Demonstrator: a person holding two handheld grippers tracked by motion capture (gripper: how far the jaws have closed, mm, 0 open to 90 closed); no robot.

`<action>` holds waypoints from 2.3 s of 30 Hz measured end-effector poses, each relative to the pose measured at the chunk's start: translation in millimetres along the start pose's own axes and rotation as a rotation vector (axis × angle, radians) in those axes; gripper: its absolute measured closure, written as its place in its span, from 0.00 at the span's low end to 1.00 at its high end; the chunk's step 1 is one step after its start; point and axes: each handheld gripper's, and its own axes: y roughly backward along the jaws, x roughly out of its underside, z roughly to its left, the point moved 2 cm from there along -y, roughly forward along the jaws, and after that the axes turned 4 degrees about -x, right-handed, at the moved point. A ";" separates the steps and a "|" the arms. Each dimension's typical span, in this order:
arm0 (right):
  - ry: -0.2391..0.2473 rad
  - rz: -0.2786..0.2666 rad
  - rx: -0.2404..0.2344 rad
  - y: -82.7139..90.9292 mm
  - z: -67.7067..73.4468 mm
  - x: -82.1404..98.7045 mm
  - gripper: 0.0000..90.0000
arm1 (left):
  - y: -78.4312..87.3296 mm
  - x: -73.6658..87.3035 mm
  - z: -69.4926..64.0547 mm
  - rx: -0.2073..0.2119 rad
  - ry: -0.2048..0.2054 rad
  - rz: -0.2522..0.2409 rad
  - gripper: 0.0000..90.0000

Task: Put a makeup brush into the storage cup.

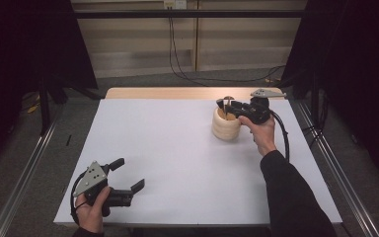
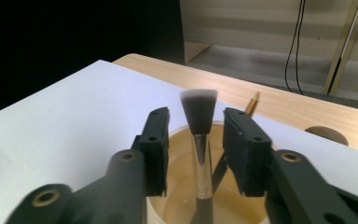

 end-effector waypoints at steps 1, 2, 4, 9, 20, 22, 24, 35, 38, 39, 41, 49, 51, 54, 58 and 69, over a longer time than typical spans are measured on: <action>0.005 -0.007 0.001 -0.6 0.7 -0.6 0.60 | -0.2 0.0 -0.1 -0.001 0.004 -0.003 0.02; 0.005 -0.008 0.000 -0.6 1.0 -0.9 0.58 | -0.2 -0.2 0.4 -0.001 0.002 -0.003 0.02; 0.007 -0.015 0.001 -1.1 3.2 -1.9 0.54 | -0.1 0.0 1.1 -0.008 -0.007 0.010 0.02; 0.019 -0.025 0.006 -0.6 6.6 -2.5 0.40 | -3.1 -0.7 0.8 -0.003 0.007 0.002 0.02; -0.001 -0.027 0.014 6.8 4.1 -0.1 0.13 | -4.4 0.1 2.7 -0.016 0.019 0.007 0.02; -0.007 -0.016 0.018 9.1 5.3 -0.1 0.07 | -4.3 0.2 2.4 -0.016 0.022 0.005 0.02; 0.000 -0.015 0.016 11.6 5.9 -0.1 0.04 | -4.0 0.4 2.5 -0.014 0.020 0.006 0.02; 0.003 -0.004 0.114 18.7 17.4 3.5 0.05 | 0.4 0.7 2.7 -0.006 0.003 0.004 0.02; 0.007 -0.015 0.127 20.5 21.0 5.5 0.03 | 0.8 0.2 2.0 -0.009 0.015 -0.005 0.02; 0.009 -0.021 0.125 21.4 21.7 5.7 0.03 | 0.9 0.3 2.1 -0.010 0.007 0.002 0.02; 0.015 -0.021 0.120 22.8 24.1 6.8 0.02 | 0.8 0.3 1.8 -0.005 0.009 -0.003 0.02; 0.031 -0.027 0.134 34.6 28.5 13.7 0.02 | 0.9 0.4 1.7 -0.016 0.018 -0.009 0.02; 0.027 -0.041 0.131 38.6 28.4 15.9 0.02 | 0.8 0.4 1.8 -0.017 0.018 -0.008 0.02; 0.014 -0.056 0.121 44.7 29.4 18.5 0.01 | 0.8 0.4 1.8 -0.017 0.014 -0.006 0.02; 0.023 -0.073 0.135 53.0 35.5 24.4 0.00 | 1.3 0.5 1.8 -0.018 0.024 -0.009 0.02; 0.046 -0.096 0.170 73.2 44.7 37.7 0.00 | 1.0 0.3 1.9 -0.023 0.018 -0.008 0.01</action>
